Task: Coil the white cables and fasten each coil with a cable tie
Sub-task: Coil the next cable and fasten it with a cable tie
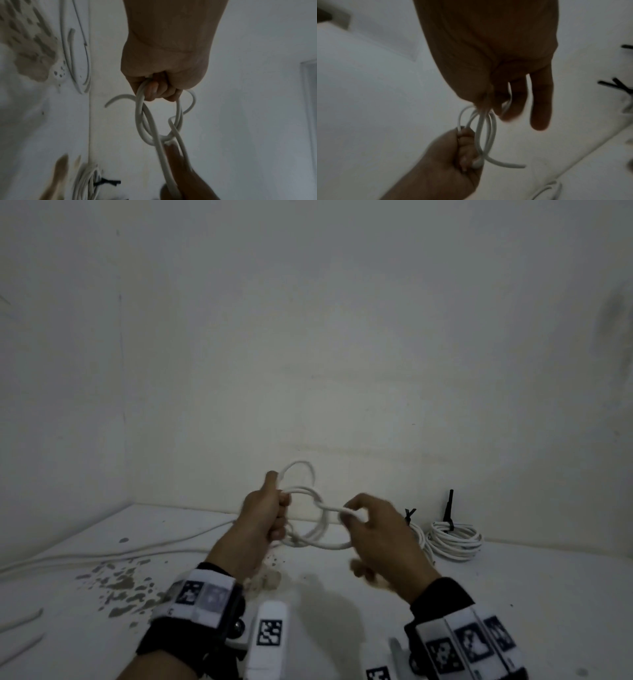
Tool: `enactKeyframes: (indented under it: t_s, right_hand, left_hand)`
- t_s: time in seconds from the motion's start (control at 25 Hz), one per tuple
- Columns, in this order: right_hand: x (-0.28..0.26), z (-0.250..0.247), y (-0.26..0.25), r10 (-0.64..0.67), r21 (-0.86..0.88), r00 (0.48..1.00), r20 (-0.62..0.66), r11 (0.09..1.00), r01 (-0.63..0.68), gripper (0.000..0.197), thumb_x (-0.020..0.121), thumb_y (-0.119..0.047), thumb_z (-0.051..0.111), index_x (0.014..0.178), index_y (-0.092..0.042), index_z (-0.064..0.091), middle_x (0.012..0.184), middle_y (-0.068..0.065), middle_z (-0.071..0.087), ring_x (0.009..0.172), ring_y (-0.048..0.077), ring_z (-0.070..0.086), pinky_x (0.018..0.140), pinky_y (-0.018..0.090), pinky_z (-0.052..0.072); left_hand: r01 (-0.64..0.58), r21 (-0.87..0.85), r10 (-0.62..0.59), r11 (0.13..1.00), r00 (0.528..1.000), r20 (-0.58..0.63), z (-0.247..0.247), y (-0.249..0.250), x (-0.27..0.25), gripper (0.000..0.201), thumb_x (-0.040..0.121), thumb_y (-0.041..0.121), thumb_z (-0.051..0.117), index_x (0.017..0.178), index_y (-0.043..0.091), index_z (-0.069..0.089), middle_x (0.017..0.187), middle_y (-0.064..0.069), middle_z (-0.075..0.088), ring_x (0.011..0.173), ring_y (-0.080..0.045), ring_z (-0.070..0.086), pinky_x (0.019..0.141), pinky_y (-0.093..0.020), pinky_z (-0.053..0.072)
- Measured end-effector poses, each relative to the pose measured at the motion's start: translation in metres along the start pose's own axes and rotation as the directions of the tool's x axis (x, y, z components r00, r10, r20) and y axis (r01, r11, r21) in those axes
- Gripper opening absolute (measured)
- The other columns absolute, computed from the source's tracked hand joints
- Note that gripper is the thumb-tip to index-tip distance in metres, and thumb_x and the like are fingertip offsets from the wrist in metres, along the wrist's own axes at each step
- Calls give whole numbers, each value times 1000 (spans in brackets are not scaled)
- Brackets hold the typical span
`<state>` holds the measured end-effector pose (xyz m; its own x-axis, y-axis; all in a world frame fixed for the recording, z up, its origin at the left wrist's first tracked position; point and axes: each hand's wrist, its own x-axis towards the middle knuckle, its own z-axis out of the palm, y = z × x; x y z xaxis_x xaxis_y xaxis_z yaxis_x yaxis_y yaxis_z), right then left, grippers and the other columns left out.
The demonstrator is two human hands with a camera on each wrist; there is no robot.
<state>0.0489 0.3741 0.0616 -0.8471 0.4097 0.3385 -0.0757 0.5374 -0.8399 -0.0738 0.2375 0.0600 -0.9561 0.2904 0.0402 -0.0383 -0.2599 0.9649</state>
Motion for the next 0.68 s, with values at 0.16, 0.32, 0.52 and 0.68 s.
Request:
enactKeyframes:
  t_s: [0.16,0.32,0.52,0.68]
  right_hand:
    - [2,-26,-9,22,193,997,69,981,-35,13,93,-2,59,102,-10,63,57,11,51,25,20,44,37,23,38]
    - [-3,-23,-17,-110,181,977,180,981,77,12,89,-5,69,96,-15,69,42,6,47,31,20,44,38,24,38]
    - [-6,-30,-19,-99,89,922,374,993,71,12,98,-17,60,95,-15,72,55,11,60,52,24,55,52,27,49]
    - [-3,-27,-9,-67,-205,922,380,967,155,11,92,-14,60,99,-18,67,70,3,73,58,12,56,62,25,48]
  left_hand:
    - [85,-122,-92,989,995,-50,-47,-3,21,45,93,37,58,58,20,35,42,8,20,31,-9,13,32,-16,13]
    - [241,-293,-215,925,969,119,-60,-11,32,43,100,30,43,59,19,37,38,9,21,25,-7,16,28,-14,15]
    - [275,-518,-169,810,955,243,-63,1,34,42,103,22,27,66,14,44,40,8,28,26,-7,23,32,-16,23]
    - [303,-562,-152,769,942,300,-61,6,32,47,105,27,24,66,13,48,44,8,31,30,-8,26,34,-16,30]
